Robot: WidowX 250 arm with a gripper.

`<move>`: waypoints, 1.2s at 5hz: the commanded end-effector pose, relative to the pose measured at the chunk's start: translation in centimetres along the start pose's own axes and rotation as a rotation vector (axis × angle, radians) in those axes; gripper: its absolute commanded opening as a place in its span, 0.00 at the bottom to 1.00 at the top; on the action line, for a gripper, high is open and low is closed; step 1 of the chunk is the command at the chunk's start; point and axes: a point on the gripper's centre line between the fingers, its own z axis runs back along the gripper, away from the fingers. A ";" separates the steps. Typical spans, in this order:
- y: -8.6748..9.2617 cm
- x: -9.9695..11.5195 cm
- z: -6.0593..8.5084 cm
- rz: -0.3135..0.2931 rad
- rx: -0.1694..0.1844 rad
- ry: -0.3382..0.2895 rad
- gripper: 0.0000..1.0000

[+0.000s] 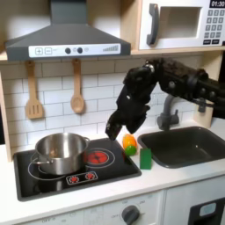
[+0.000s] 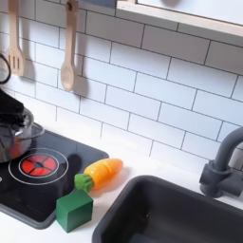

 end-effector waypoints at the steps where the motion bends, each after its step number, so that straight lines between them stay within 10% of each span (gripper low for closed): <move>1: 1.4 0.9 -0.5 0.026 -0.008 -0.004 1.00; 2: 1.7 1.9 -1.5 0.036 -0.024 -0.002 1.00; 3: 1.1 2.8 -2.4 0.081 -0.172 -0.122 1.00; 4: 1.0 3.8 -2.7 0.103 -0.242 -0.191 1.00; 6: 1.2 4.9 -3.4 0.101 -0.202 -0.214 1.00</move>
